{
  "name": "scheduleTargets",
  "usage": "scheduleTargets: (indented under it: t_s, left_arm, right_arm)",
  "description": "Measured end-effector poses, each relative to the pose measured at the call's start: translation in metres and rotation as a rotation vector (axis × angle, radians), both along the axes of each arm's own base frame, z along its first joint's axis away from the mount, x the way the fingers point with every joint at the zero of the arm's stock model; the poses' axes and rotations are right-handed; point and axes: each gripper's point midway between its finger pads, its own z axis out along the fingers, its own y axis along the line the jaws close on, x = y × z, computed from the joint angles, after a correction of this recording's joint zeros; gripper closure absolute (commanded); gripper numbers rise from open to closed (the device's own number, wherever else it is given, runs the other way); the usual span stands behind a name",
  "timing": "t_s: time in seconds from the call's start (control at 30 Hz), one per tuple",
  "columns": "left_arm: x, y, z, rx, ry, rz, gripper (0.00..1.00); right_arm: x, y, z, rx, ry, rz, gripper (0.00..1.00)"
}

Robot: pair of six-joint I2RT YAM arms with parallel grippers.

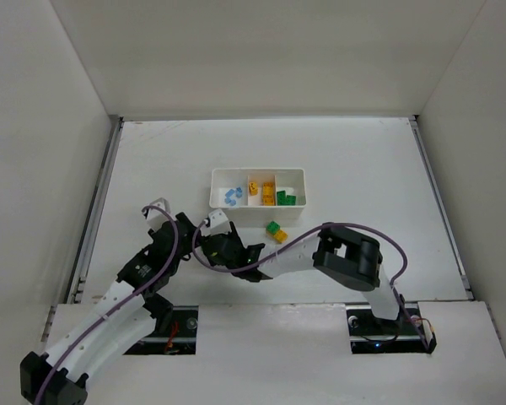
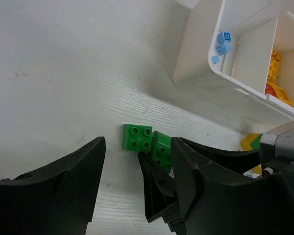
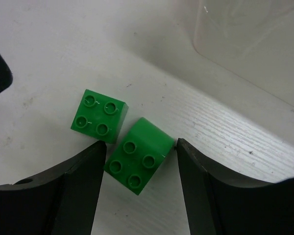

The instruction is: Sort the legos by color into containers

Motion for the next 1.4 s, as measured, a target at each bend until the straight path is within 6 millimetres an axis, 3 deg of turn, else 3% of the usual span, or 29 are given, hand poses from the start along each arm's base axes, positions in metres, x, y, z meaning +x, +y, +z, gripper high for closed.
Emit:
scheduleTargets:
  t_s: [0.3,0.47,0.63,0.93,1.0,1.13,1.3,1.4]
  left_arm:
    - [0.0,-0.007,-0.008,-0.017,0.026,0.004,0.46]
    - [-0.008,-0.018,-0.029,0.034,0.106,-0.055,0.45]
    - [-0.011,-0.021,-0.044,0.092,0.148,-0.069,0.44]
    - [-0.004,-0.035,-0.06,0.156,0.161,-0.093,0.42]
    - [-0.001,-0.036,-0.064,0.17,0.161,-0.088,0.42]
    - [0.004,-0.036,-0.072,0.203,0.167,-0.08,0.42]
    - [0.008,-0.039,-0.076,0.214,0.157,-0.075,0.45]
    - [0.01,-0.04,-0.077,0.217,0.154,-0.075,0.46]
  right_arm:
    - [0.0,-0.01,-0.001,-0.002,-0.008,-0.047,0.64]
    - [-0.01,-0.05,0.003,-0.03,0.0,-0.074,0.67]
    - [-0.018,-0.084,0.039,0.028,-0.017,-0.099,0.67]
    - [-0.022,-0.117,0.113,0.195,-0.08,-0.107,0.67]
    - [-0.014,-0.125,0.13,0.225,-0.103,-0.123,0.66]
    - [0.029,-0.16,0.151,0.247,-0.156,-0.238,0.66]
    - [0.082,-0.209,0.146,0.204,-0.188,-0.397,0.63]
    - [0.104,-0.226,0.132,0.17,-0.177,-0.448,0.53]
